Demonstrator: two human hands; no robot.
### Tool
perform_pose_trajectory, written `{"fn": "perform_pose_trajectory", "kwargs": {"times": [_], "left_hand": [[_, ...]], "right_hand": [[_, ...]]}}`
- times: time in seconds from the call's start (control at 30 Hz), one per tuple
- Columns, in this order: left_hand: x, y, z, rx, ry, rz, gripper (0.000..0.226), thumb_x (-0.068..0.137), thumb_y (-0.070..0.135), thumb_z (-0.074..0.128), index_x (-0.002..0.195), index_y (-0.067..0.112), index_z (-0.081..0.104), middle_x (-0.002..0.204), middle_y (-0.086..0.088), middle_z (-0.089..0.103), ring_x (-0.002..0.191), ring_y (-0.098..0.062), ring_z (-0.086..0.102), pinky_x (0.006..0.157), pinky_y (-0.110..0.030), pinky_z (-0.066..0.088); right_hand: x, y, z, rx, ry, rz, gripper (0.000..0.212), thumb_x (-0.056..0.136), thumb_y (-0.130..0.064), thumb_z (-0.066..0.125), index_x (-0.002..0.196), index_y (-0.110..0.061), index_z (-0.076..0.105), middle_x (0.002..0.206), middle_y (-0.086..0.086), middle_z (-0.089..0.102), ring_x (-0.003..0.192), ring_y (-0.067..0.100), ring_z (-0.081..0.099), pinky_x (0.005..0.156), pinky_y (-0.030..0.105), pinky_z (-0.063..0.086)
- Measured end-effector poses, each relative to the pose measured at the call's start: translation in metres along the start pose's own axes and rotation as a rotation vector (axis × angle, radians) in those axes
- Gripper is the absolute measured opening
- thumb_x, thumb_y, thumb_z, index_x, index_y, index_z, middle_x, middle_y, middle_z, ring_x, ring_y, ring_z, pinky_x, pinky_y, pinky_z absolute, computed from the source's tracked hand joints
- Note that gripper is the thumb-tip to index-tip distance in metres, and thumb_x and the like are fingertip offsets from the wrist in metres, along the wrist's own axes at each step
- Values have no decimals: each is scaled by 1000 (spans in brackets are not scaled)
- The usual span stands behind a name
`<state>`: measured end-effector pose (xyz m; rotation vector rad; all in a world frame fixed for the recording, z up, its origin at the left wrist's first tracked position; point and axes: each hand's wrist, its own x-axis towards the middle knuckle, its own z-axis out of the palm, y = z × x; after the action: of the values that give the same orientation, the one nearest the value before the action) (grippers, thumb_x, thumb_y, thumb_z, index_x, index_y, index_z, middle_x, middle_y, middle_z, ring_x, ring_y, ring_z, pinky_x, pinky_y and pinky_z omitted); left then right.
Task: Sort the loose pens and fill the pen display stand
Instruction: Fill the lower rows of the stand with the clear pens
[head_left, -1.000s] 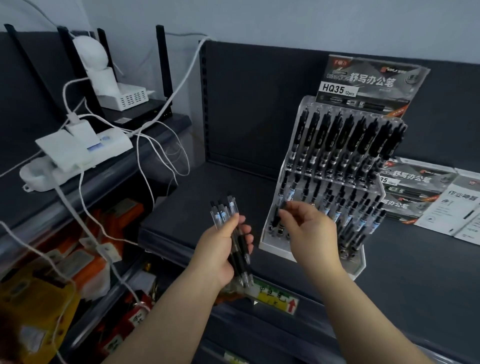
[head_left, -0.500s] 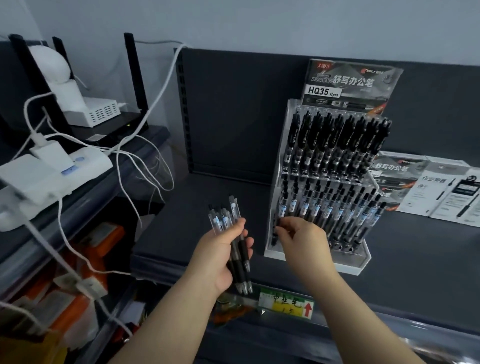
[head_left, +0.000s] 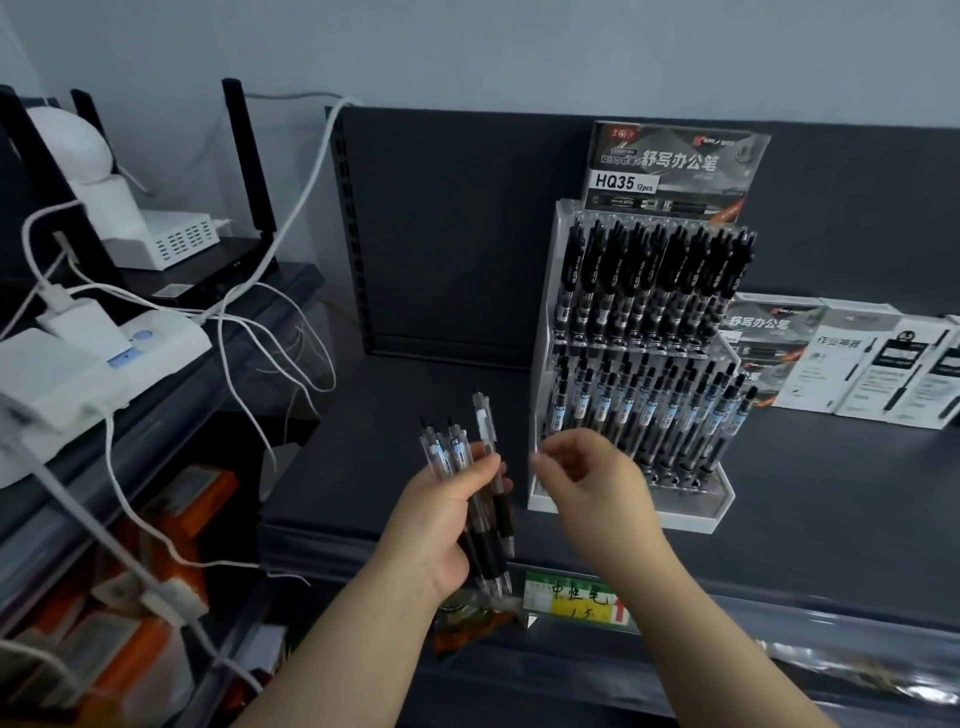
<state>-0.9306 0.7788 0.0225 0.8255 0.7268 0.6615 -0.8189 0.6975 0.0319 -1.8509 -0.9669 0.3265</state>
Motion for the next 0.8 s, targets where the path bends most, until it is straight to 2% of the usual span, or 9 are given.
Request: {"fn": "perform_pose_trajectory", "kwargs": {"times": [0.07, 0.13, 0.23, 0.3, 0.43, 0.6, 0.67, 0.73, 0.8], "left_hand": [[-1, -1, 0, 1, -23, -12, 15, 81, 13, 68, 96, 15, 69, 82, -6, 71, 79, -23, 67, 61, -33, 51], [-3, -2, 0, 3, -31, -11, 18, 81, 13, 68, 99, 15, 69, 87, -8, 72, 85, -25, 67, 63, -34, 52], [-5, 0, -4, 10, -46, -11, 21, 80, 13, 69, 101, 14, 68, 90, -9, 71, 87, -26, 67, 66, -36, 53], [-6, 2, -6, 23, -46, -2, 21, 80, 14, 69, 101, 14, 69, 90, -9, 70, 85, -26, 65, 69, -38, 54], [-6, 3, -11, 27, -30, 13, 18, 80, 14, 70, 98, 14, 69, 90, -9, 69, 86, -27, 64, 69, -39, 53], [-6, 1, -9, 2, -19, 4, 12, 81, 14, 69, 93, 14, 68, 83, -7, 69, 80, -24, 64, 63, -36, 53], [-6, 1, -7, -62, 2, -28, 10, 82, 14, 68, 92, 13, 67, 71, -3, 66, 66, -19, 64, 56, -32, 54], [-4, 2, -7, -133, 54, -58, 13, 82, 15, 68, 94, 12, 64, 64, 0, 61, 57, -15, 63, 55, -31, 55], [-1, 4, -9, -160, 92, -61, 15, 83, 17, 68, 95, 10, 63, 63, 0, 60, 56, -14, 62, 56, -31, 56]], "right_hand": [[-4, -7, 5, 55, -174, 27, 9, 84, -27, 66, 91, -20, 64, 77, -7, 65, 65, 1, 57, 58, 13, 47], [-6, -10, 10, 73, -247, 44, 12, 80, -24, 71, 88, -19, 65, 75, -7, 64, 63, 0, 55, 58, 13, 48], [-7, -12, 13, 59, -240, 42, 14, 77, -22, 74, 84, -16, 64, 69, -8, 62, 56, -3, 52, 55, 13, 46], [-6, -13, 12, 67, -253, 43, 7, 80, -19, 71, 83, -16, 66, 68, -6, 65, 52, -5, 53, 52, 12, 44], [-7, -17, 13, 67, -305, 36, 6, 85, -18, 64, 86, -17, 70, 72, -1, 72, 57, 1, 60, 57, 18, 49], [-7, -18, 12, 57, -291, 13, 6, 84, -23, 67, 83, -18, 70, 70, -2, 72, 59, 3, 65, 59, 16, 52], [-4, -15, 6, 37, -190, 16, 8, 86, -22, 65, 90, -18, 71, 74, -5, 71, 64, 3, 64, 60, 14, 50], [2, -10, -3, 42, 22, 21, 17, 85, -23, 65, 102, -18, 68, 82, -8, 69, 71, 2, 62, 64, 13, 50], [7, -6, -14, 110, 204, 8, 19, 85, -22, 66, 104, -20, 66, 83, -11, 67, 75, 0, 62, 65, 11, 51]]}}
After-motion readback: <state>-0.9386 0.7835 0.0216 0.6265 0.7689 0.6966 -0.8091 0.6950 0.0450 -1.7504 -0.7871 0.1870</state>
